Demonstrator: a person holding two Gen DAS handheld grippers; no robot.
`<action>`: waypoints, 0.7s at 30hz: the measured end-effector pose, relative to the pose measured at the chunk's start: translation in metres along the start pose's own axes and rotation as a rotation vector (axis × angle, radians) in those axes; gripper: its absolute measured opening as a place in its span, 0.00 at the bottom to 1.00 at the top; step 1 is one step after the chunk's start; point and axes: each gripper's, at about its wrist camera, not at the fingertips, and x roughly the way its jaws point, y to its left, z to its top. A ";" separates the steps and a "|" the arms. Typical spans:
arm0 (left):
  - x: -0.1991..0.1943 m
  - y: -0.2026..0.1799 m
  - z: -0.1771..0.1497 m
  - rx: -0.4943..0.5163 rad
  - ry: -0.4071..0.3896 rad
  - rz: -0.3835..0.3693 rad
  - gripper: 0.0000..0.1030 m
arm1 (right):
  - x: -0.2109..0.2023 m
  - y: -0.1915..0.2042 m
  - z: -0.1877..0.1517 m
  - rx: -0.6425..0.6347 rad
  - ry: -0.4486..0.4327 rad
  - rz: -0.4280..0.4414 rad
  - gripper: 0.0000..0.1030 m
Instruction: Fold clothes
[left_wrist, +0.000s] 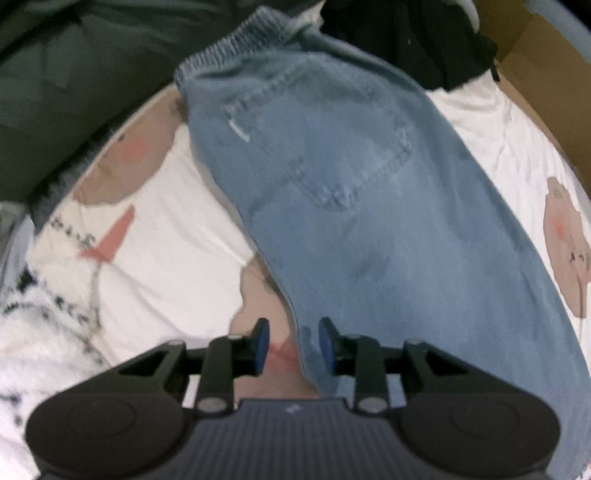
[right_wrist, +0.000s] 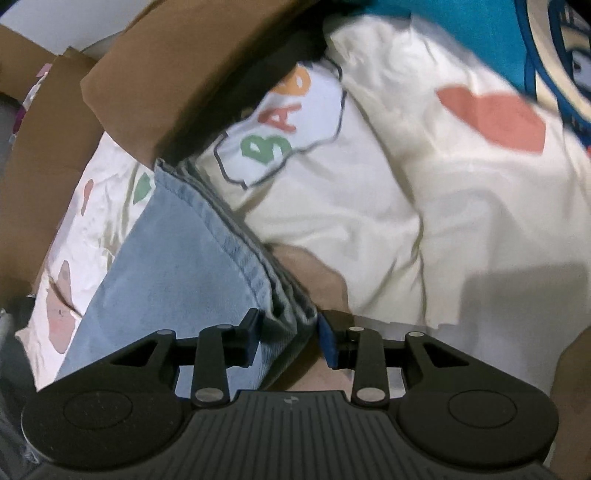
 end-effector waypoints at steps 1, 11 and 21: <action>-0.002 0.000 0.004 0.006 -0.015 0.005 0.31 | -0.002 0.001 0.002 -0.008 -0.013 -0.008 0.37; -0.006 0.017 0.055 -0.034 -0.183 0.064 0.32 | 0.000 0.019 0.016 -0.135 -0.022 -0.049 0.37; 0.030 0.016 0.115 -0.016 -0.242 0.082 0.25 | 0.023 0.026 -0.004 -0.247 0.043 -0.127 0.37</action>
